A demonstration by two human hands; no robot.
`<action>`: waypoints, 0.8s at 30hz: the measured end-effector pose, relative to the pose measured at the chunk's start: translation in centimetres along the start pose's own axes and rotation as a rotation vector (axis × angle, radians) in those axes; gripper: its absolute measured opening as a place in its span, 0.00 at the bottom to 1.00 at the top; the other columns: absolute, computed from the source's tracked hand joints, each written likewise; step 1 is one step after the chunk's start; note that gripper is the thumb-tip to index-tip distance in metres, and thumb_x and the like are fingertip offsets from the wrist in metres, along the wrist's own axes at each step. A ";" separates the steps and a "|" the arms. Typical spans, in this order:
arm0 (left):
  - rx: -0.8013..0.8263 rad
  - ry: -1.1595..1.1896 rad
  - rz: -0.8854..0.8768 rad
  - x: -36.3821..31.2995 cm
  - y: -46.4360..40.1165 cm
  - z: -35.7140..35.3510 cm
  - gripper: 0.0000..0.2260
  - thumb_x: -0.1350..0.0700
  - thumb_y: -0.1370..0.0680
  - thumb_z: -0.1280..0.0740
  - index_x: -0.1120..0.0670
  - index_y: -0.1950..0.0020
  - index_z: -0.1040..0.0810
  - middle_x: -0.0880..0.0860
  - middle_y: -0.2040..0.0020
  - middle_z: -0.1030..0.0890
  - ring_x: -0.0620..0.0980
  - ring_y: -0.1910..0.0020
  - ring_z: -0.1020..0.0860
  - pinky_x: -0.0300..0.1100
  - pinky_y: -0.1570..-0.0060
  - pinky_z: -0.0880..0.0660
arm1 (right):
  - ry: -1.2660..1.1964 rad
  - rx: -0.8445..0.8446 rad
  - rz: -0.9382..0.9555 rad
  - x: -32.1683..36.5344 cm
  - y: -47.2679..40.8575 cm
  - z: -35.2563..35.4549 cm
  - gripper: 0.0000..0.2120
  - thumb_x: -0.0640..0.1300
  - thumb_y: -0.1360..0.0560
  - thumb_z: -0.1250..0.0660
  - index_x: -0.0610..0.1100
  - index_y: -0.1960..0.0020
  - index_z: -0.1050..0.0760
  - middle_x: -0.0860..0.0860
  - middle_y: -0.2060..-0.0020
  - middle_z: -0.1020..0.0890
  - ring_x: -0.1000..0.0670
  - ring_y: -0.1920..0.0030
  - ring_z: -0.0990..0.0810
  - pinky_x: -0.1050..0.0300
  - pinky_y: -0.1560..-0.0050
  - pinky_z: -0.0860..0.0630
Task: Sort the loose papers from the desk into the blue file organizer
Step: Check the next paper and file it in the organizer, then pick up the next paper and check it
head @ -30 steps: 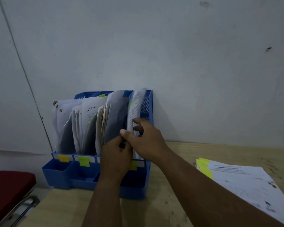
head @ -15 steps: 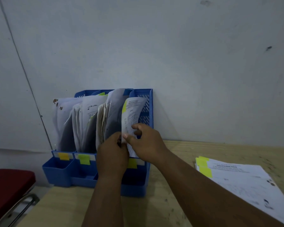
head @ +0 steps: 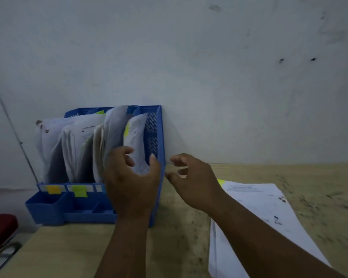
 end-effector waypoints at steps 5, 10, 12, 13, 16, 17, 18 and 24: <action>0.606 0.071 0.164 -3.7 6.5 -3.8 0.09 0.46 0.26 0.27 0.46 0.50 0.22 0.44 0.61 0.22 0.42 0.61 0.23 0.40 0.64 0.25 | 0.125 -0.057 -0.136 -4.0 5.0 4.5 0.17 0.51 0.24 0.28 0.54 0.36 0.22 0.60 0.39 0.20 0.59 0.43 0.22 0.64 0.43 0.24; 0.834 -0.003 0.297 -5.2 11.5 -6.0 0.13 0.44 0.27 0.27 0.45 0.45 0.21 0.44 0.51 0.19 0.45 0.53 0.21 0.43 0.52 0.23 | 0.236 -0.077 -0.337 -8.8 9.8 7.7 0.18 0.54 0.26 0.26 0.56 0.37 0.22 0.59 0.37 0.21 0.55 0.37 0.23 0.52 0.34 0.26; 0.867 0.002 0.292 -5.5 13.0 -6.6 0.14 0.45 0.27 0.26 0.45 0.44 0.21 0.43 0.51 0.19 0.44 0.52 0.21 0.43 0.51 0.23 | 0.286 -0.087 -0.380 -10.1 10.9 8.3 0.19 0.57 0.27 0.28 0.57 0.38 0.23 0.60 0.37 0.21 0.54 0.36 0.24 0.48 0.34 0.27; 0.883 0.017 0.291 -5.6 13.7 -6.8 0.15 0.45 0.27 0.25 0.45 0.43 0.21 0.43 0.50 0.19 0.44 0.52 0.20 0.43 0.50 0.22 | 0.296 -0.095 -0.391 -10.6 11.5 8.6 0.20 0.59 0.28 0.28 0.58 0.38 0.24 0.60 0.38 0.22 0.53 0.36 0.24 0.47 0.34 0.28; 0.934 0.079 0.314 -5.1 15.6 -7.1 0.17 0.47 0.27 0.25 0.44 0.40 0.21 0.42 0.48 0.19 0.42 0.50 0.21 0.42 0.48 0.21 | 0.293 -0.097 -0.402 -11.5 12.6 8.7 0.24 0.62 0.30 0.27 0.57 0.37 0.24 0.60 0.38 0.22 0.53 0.36 0.25 0.47 0.34 0.28; 0.954 0.082 0.305 -4.8 16.0 -7.3 0.17 0.49 0.27 0.24 0.45 0.39 0.21 0.42 0.47 0.19 0.41 0.49 0.21 0.39 0.48 0.22 | 0.305 -0.082 -0.407 -11.8 12.8 8.6 0.25 0.63 0.31 0.27 0.57 0.37 0.24 0.60 0.38 0.22 0.53 0.36 0.25 0.47 0.34 0.29; 0.967 0.077 0.290 -4.6 16.2 -7.5 0.17 0.50 0.27 0.24 0.46 0.39 0.20 0.42 0.47 0.19 0.40 0.50 0.22 0.36 0.49 0.23 | 0.316 -0.070 -0.408 -12.0 12.8 8.6 0.25 0.64 0.32 0.27 0.57 0.37 0.24 0.59 0.38 0.22 0.52 0.36 0.25 0.47 0.34 0.28; 0.915 0.097 0.372 -3.5 15.8 -7.8 0.14 0.55 0.27 0.23 0.47 0.44 0.20 0.43 0.51 0.18 0.37 0.55 0.20 0.22 0.62 0.30 | 0.339 -0.016 -0.397 -11.9 12.3 8.1 0.25 0.71 0.39 0.29 0.58 0.49 0.23 0.58 0.48 0.22 0.51 0.44 0.22 0.46 0.41 0.25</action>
Point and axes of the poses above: each hand's wrist, its own y-axis away from the middle knuckle, its own z-axis out of the back of the hand, x = y × z, the point moved 4 cm from there along -y, towards the middle knuckle
